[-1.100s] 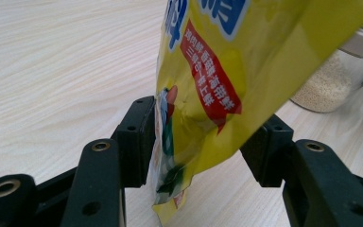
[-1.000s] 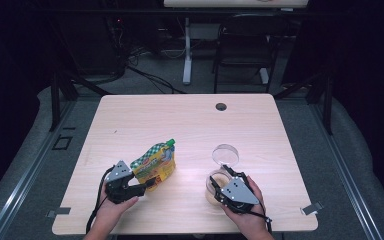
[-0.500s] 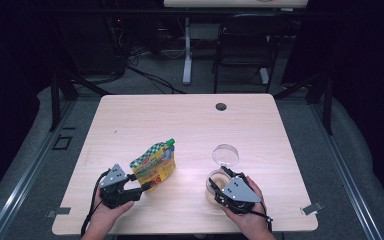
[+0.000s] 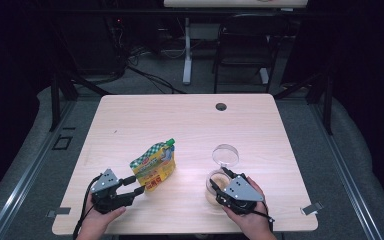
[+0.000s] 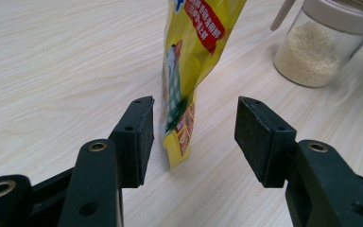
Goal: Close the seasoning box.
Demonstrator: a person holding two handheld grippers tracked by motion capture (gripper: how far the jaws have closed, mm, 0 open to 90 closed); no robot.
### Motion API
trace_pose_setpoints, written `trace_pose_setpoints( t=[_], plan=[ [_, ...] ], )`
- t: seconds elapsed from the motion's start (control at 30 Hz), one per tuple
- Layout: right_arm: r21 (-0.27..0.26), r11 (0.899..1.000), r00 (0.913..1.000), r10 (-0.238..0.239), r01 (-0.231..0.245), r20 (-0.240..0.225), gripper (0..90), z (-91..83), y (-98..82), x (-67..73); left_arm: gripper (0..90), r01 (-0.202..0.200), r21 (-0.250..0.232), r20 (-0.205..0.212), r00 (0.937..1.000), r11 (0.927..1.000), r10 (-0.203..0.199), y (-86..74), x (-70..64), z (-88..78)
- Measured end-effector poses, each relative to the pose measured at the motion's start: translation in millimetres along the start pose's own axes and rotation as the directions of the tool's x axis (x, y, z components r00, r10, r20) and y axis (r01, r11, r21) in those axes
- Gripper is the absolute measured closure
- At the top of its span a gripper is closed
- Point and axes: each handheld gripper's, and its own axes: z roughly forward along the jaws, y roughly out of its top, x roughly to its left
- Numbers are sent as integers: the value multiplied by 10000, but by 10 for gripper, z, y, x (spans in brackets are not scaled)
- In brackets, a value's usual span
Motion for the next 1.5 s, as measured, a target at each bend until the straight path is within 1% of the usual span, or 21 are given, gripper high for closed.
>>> trace_pose_setpoints(
  t=[0.07,0.13,0.17,0.23,0.27,0.33,0.4,0.53,0.6,0.67,0.73,0.77,0.9,1.0,1.13,1.17,1.27,1.33,1.37,1.5],
  plan=[
    [26,10000,10000,7,-7,-66,461,-1,-7,0,478,76,-35,63,10000,10000,-76,-7,4,1],
    [96,10000,9997,14,-12,-237,460,-2,-7,-1,473,178,7,136,9997,9998,-178,-16,16,0],
    [123,9999,9995,34,-30,-301,459,-3,-5,-2,470,208,42,111,9997,9998,-209,-19,20,-5],
    [155,9999,9992,25,-19,-402,455,-5,-2,-2,461,374,-86,76,9993,9993,-373,-25,25,-8],
    [191,9998,9990,37,-28,-454,451,-6,1,-4,458,340,-53,30,9994,9994,-340,-21,32,-15],
    [221,9997,9988,96,-86,-489,446,-6,0,-8,459,407,-89,-8,9992,9991,-407,-16,44,-30],
    [203,9997,9988,124,-114,-483,443,-7,-1,-12,464,456,-23,-20,9990,9990,-456,-18,54,-33],
    [212,9995,9989,227,-218,-417,442,-13,4,-28,496,298,86,-88,9995,9995,-297,-25,57,-32],
    [207,9992,9980,354,-343,-523,458,-16,7,-40,498,302,64,-157,9994,9995,-301,-24,58,-30],
    [267,9990,9972,375,-359,-644,469,-21,10,-50,500,289,89,-313,9991,9995,-286,-24,58,-27],
    [320,9985,9968,459,-439,-660,470,-21,11,-58,500,384,89,-425,9984,9992,-379,-31,60,-19],
    [357,9979,9953,573,-547,-776,472,-22,13,-68,500,357,99,-420,9985,9993,-352,-33,67,-19],
    [441,9965,9934,750,-713,-871,483,-28,22,-93,500,411,84,-536,9977,9991,-406,-34,71,-26],
    [439,9959,9921,828,-789,-944,488,-36,33,-109,503,330,-6,-558,9979,9995,-330,-34,66,-23],
    [471,9956,9917,856,-813,-958,490,-58,54,-131,504,348,-63,-550,9979,9994,-351,-27,41,-17],
    [488,9954,9914,873,-828,-976,490,-63,63,-140,504,260,-19,-519,9983,9997,-261,-25,41,-17],
    [544,9940,9890,1007,-953,-1081,502,-85,87,-165,504,253,48,-519,9983,9997,-250,-25,26,-12],
    [626,9926,9869,1108,-1040,-1173,515,-105,113,-190,504,257,96,-510,9984,9996,-252,-28,16,-5],
    [677,9915,9854,1190,-1114,-1219,525,-110,122,-198,504,194,121,-527,9984,9997,-187,-28,15,-3],
    [944,9890,9829,1260,-1138,-1346,540,-121,142,-227,504,116,98,-504,9987,9999,-110,-21,-1,-1]
  ],
)
